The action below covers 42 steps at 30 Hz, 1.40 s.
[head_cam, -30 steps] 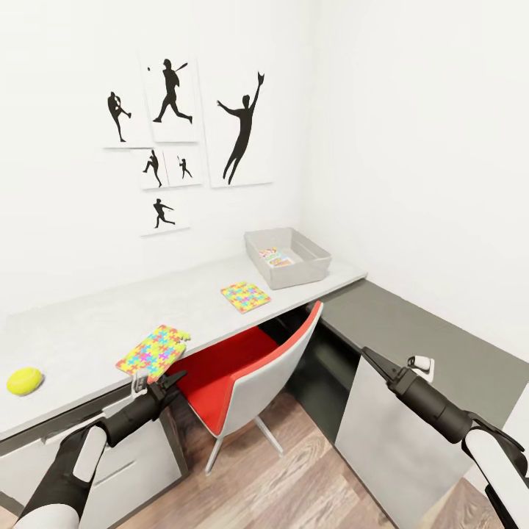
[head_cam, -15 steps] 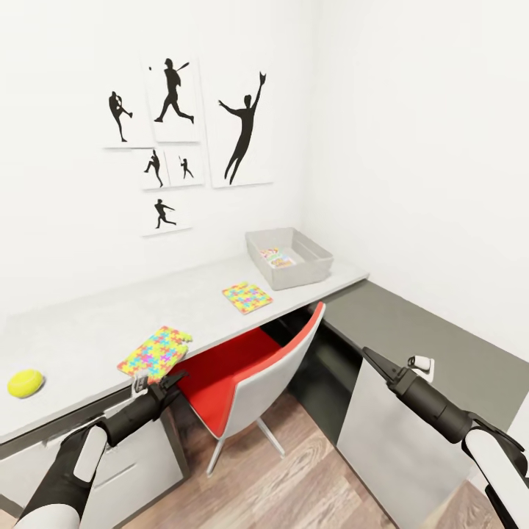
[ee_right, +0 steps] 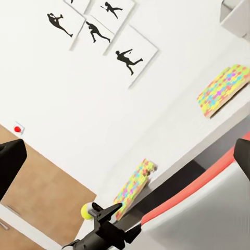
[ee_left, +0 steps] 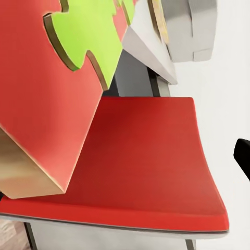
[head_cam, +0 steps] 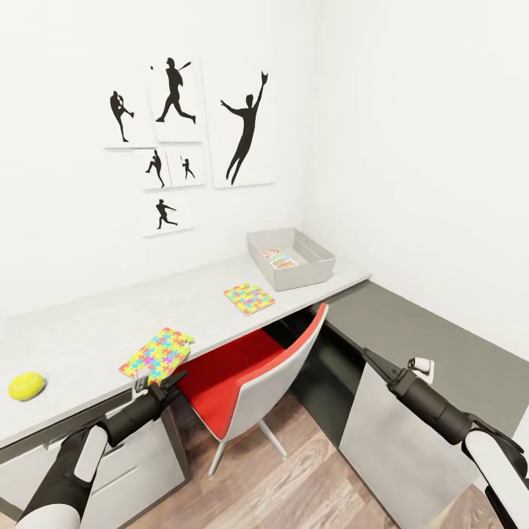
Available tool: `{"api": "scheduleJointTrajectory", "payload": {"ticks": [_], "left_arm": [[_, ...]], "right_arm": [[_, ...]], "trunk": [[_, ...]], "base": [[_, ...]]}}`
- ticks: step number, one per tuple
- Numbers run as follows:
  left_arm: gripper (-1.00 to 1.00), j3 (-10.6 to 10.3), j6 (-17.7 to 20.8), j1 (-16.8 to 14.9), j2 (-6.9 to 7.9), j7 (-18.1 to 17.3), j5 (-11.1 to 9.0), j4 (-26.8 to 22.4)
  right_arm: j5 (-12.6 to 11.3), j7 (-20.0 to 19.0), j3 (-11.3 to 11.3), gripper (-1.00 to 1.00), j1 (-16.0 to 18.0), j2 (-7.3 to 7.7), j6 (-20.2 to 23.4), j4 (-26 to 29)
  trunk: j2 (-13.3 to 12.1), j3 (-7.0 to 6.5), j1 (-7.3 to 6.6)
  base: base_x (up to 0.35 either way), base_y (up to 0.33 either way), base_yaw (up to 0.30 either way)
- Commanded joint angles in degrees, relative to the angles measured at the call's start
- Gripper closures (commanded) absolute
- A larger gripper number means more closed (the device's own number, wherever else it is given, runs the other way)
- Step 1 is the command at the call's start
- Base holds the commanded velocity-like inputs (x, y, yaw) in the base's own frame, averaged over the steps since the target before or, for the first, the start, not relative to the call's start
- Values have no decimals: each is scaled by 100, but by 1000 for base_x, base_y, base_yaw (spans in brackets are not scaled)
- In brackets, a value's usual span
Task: Put all the toys in the child's room - the three board games (two on the bed and one on the table), the two jigsaw puzzles on the table, and the tennis ball on the table - inside the toy box on the table in the child's room.
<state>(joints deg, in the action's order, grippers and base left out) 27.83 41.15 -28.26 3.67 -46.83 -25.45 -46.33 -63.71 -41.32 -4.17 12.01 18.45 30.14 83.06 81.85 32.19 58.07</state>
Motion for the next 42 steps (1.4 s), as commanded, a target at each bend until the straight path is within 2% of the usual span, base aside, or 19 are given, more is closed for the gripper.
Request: {"api": "scheduleJointTrajectory", "payload": {"ticks": [1,42], "left_arm": [[-100,8,33,-4,-2,-10,-13,1],[-100,12,29,-4,1,-10,-13,1]], "right_arm": [[-44,1,-3,-100,3,1,45,-4],[-45,1,-4,-100,3,1,44,-18]], "trunk": [[3,6,0],[3,6,0]], "base": [[0,0,0],[-3,37,0]]}}
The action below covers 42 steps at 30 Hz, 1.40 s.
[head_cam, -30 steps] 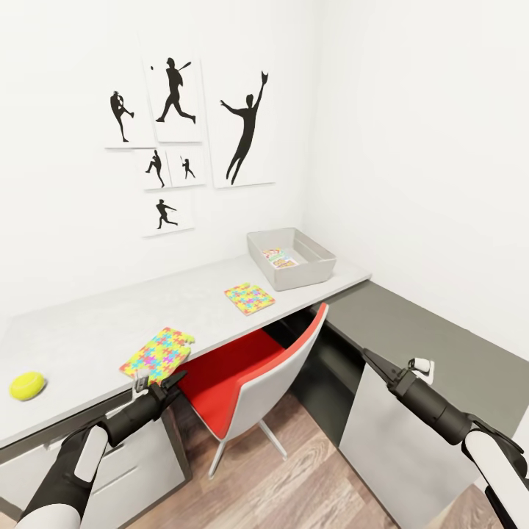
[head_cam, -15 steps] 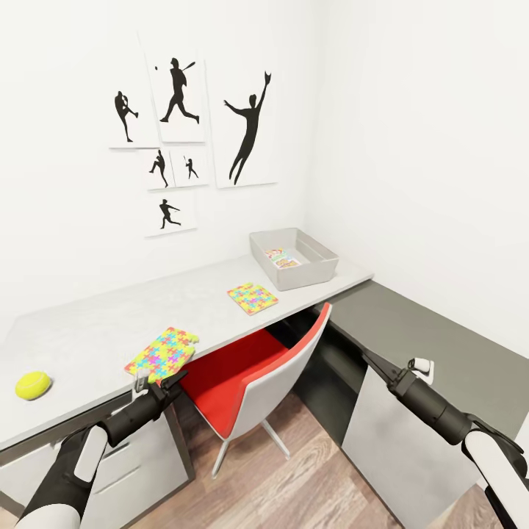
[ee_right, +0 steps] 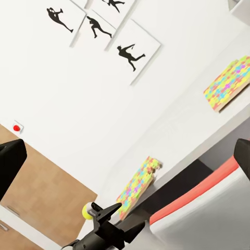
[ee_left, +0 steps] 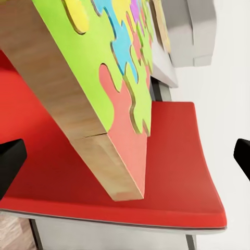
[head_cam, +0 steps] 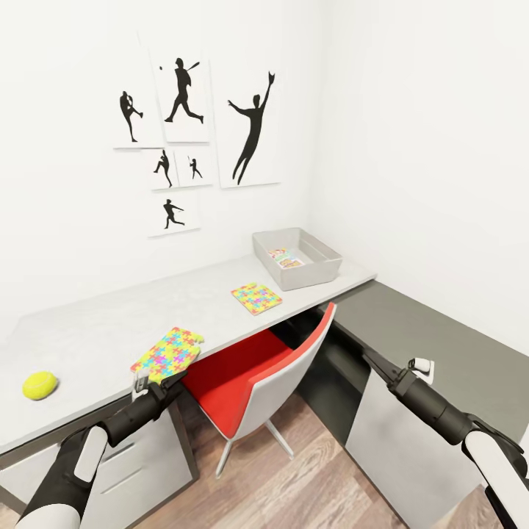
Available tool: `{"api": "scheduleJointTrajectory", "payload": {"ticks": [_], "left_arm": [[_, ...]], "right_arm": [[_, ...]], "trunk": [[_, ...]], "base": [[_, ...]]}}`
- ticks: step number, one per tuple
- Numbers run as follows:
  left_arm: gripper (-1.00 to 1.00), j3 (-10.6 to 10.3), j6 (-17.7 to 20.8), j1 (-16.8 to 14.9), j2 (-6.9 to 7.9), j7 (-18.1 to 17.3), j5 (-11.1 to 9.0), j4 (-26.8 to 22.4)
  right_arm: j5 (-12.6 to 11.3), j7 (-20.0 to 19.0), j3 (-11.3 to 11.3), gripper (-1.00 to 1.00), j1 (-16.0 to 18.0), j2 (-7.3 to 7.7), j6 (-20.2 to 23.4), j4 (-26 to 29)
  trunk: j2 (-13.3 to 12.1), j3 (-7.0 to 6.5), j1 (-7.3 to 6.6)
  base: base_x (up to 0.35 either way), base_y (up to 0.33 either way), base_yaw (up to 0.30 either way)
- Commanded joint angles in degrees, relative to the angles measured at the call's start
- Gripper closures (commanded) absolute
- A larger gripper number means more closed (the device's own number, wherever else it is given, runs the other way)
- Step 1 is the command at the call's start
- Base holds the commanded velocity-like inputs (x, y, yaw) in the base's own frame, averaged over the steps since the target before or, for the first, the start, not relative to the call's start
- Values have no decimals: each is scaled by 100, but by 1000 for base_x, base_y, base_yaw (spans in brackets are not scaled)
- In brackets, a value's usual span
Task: Put all the toys in the child's room - the three board games (two on the bed and one on the table), the two jigsaw puzzles on the table, and the tennis ball on the table - inside the toy box on the table in the child's room.
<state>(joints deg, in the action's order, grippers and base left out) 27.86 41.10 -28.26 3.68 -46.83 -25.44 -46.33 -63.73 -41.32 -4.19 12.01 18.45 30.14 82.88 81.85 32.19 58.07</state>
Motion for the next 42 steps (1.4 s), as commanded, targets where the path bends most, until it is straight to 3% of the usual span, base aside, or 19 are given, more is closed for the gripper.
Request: {"api": "scheduleJointTrajectory", "payload": {"ticks": [1,42], "left_arm": [[-100,11,33,-4,0,-11,-13,2],[-100,9,-41,-4,0,-11,-13,2]], "right_arm": [[-43,1,-3,-100,3,1,45,0],[-40,1,-3,-100,3,1,45,-9]], "trunk": [[3,6,0],[3,6,0]], "base": [[0,23,0],[19,25,0]]}}
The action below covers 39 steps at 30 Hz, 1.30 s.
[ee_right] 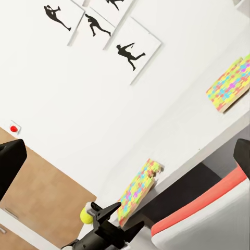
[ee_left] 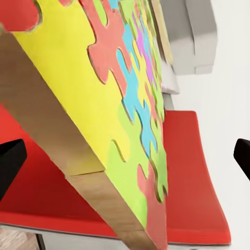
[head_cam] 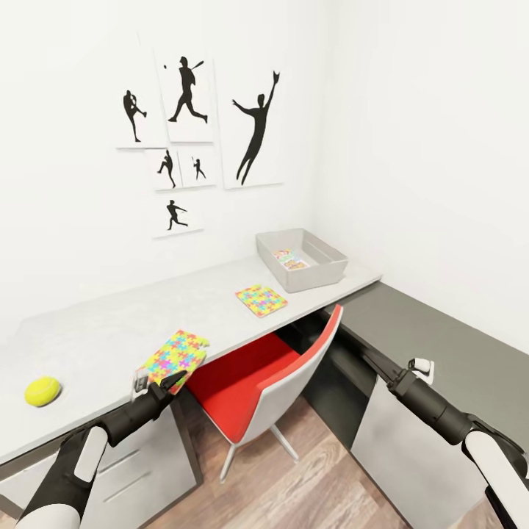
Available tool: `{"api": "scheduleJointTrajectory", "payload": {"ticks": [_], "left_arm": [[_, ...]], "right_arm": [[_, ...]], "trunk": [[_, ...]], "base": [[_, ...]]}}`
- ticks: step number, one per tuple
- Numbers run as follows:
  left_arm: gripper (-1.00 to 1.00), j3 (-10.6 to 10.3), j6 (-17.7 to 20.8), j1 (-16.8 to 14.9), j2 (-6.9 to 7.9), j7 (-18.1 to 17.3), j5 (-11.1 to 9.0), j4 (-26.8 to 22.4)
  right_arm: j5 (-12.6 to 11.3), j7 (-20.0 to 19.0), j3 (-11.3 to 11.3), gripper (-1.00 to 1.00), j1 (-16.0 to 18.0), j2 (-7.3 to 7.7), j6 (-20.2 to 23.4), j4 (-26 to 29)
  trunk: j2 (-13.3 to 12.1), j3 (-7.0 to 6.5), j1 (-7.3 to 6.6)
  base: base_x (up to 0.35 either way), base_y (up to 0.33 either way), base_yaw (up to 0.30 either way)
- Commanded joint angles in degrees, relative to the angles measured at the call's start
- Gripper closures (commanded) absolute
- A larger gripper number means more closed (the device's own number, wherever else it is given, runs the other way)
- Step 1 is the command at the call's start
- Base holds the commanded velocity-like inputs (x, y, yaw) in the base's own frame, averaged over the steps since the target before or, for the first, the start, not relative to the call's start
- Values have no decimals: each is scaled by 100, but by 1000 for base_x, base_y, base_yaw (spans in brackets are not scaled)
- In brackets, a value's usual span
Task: Put all the toys in the child's room - the three board games (two on the bed and one on the table), the two jigsaw puzzles on the table, and the tennis ball on the table - inside the toy box on the table in the child's room.
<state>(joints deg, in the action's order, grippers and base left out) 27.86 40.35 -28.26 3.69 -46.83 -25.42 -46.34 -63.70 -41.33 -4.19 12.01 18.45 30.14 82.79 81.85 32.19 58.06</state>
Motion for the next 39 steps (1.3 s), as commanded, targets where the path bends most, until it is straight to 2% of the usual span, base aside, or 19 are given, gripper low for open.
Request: {"api": "scheduleJointTrajectory", "payload": {"ticks": [1,20,21,32,39], "left_arm": [[-100,8,32,-4,0,-10,-16,2],[-100,15,14,-4,0,-10,-16,2],[100,16,12,-4,0,-10,-16,2],[100,17,9,-4,1,-19,-24,2],[100,7,22,-4,1,-13,-25,2]], "right_arm": [[-43,2,-3,-100,3,1,45,1],[-46,-3,-3,-100,3,1,45,1],[-46,-2,-3,-100,3,1,45,1],[-46,-2,-3,-100,3,1,45,1],[-46,-5,-12,-100,3,1,45,1]], "trunk": [[3,5,1],[3,5,1],[3,5,1],[3,5,1],[-278,-120,-153]], "base": [[106,112,0],[15,16,0],[0,0,0],[0,0,0],[0,0,0]]}}
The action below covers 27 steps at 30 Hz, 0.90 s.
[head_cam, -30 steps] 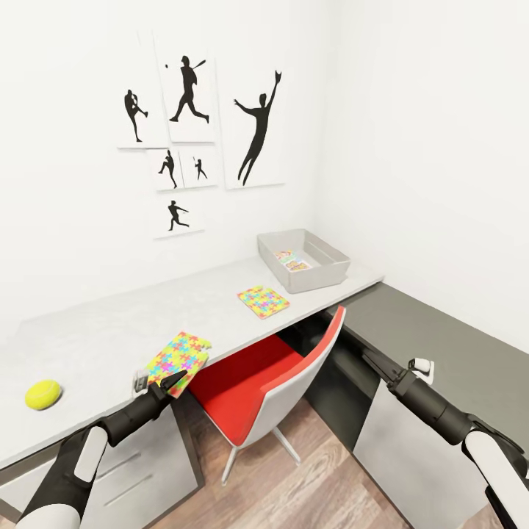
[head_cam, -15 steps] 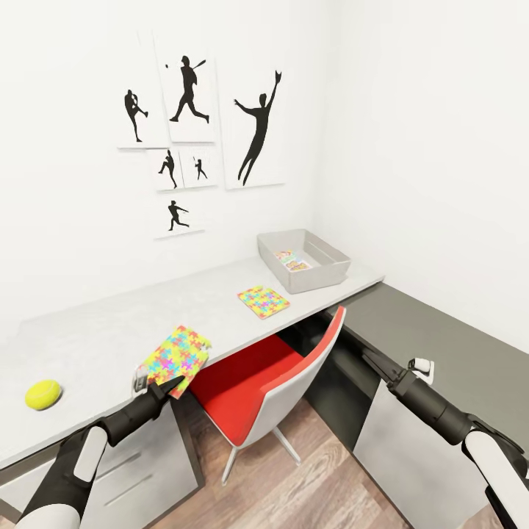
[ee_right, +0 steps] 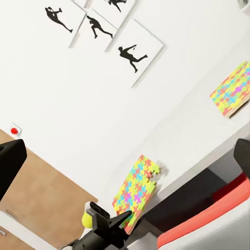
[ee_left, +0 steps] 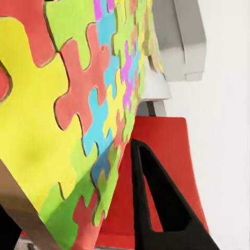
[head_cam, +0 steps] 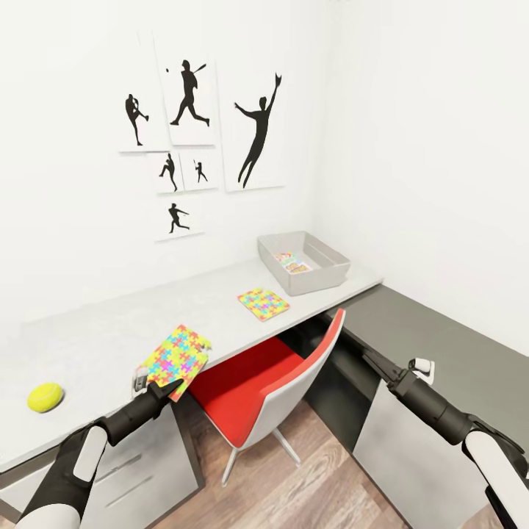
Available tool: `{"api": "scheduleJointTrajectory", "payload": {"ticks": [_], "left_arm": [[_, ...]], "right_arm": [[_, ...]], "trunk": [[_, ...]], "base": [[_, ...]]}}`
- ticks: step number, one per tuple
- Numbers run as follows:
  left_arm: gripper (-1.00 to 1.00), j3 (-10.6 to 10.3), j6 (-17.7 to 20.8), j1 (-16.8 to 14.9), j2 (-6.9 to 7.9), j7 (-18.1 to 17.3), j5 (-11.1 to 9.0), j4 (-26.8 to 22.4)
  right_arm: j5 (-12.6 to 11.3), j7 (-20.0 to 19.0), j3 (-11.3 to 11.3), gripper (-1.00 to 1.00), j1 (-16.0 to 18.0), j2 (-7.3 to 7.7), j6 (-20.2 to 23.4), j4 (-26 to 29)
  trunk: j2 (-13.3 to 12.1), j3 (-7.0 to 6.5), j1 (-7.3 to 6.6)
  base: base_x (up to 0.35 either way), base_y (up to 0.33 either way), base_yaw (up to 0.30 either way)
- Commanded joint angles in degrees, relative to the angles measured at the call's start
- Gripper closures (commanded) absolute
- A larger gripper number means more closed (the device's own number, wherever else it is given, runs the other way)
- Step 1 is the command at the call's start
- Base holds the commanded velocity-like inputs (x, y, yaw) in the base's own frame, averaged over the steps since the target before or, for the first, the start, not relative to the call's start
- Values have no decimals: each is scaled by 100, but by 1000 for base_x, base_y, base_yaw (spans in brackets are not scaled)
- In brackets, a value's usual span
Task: Put all the toys in the child's room - the three board games (two on the bed and one on the table), the two jigsaw puzzles on the table, and the tennis ball on the table - inside the toy box on the table in the child's room.
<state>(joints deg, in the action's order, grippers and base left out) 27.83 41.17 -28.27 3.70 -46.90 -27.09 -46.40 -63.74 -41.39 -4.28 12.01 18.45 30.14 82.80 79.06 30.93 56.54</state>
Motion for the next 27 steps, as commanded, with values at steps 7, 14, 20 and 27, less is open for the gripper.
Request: {"api": "scheduleJointTrajectory", "payload": {"ticks": [7,14,20,27], "left_arm": [[100,-21,-2,-3,35,-35,142,-15],[100,-32,644,-3,44,-53,142,-573],[100,-2,1093,-3,54,-102,142,-927],[100,-56,1832,-3,58,-114,147,-1664]], "right_arm": [[-41,4,-70,-100,3,1,44,0],[-42,7,-73,-100,3,1,44,0],[-42,8,-73,-100,3,1,44,0],[-42,12,-73,-100,3,1,44,0]], "trunk": [[-280,-120,-154],[-280,-120,-154],[-280,-120,-154],[-560,-246,-308]], "base": [[0,0,0],[0,0,0],[0,0,0],[0,0,0]]}}
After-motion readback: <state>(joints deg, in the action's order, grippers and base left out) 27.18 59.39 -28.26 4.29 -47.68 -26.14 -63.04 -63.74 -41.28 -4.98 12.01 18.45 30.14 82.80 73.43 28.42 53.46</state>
